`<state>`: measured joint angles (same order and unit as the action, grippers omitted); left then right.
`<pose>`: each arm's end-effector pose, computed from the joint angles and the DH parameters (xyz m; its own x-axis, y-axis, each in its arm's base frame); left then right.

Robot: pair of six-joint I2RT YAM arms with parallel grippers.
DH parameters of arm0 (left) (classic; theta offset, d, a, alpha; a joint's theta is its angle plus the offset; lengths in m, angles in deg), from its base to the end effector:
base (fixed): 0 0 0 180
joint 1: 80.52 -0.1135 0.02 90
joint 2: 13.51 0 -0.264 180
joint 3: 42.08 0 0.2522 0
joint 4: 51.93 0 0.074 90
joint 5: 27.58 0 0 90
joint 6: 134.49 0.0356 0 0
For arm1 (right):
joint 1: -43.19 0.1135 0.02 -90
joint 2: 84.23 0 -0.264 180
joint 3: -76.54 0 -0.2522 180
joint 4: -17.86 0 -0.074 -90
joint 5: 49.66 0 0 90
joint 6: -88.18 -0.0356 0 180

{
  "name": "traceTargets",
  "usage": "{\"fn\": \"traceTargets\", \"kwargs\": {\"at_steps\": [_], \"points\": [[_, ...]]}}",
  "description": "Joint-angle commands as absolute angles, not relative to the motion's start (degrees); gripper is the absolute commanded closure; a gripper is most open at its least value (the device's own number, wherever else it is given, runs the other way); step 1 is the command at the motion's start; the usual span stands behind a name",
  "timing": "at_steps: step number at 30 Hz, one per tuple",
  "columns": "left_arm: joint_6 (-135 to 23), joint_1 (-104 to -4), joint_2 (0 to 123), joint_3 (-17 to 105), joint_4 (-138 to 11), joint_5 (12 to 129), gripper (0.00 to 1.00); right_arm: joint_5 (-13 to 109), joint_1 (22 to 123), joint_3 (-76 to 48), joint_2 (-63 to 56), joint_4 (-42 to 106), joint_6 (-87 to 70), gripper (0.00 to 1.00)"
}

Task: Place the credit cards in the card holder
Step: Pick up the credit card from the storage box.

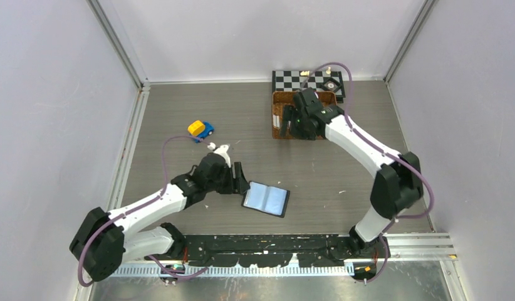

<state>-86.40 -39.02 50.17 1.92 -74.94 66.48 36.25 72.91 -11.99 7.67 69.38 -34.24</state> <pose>0.1638 -0.1483 0.1909 -0.8454 -0.1416 -0.5149 0.1817 0.8304 -0.5267 0.3039 0.1705 0.2892 -0.8219 0.1465 -0.5504 -0.0186 0.9589 0.2830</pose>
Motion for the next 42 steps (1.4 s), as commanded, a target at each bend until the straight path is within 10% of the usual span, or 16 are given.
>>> {"fn": "traceTargets", "kwargs": {"at_steps": [1, 22, 42], "points": [[-81.2, -43.9, 47.0, 7.4, -82.8, 67.8, 0.32, 35.0, 72.1, -1.5, 14.0, 73.4, -28.5, 0.21], [-66.5, -58.0, 51.1, 20.6, -93.8, 71.9, 0.17, 28.7, 71.9, 27.7, 44.6, 75.7, -25.8, 0.22], [-67.1, -58.0, 51.1, 18.7, -91.8, 71.2, 0.17, 37.4, 72.9, 29.0, 43.2, 74.0, -27.0, 0.30]]}}
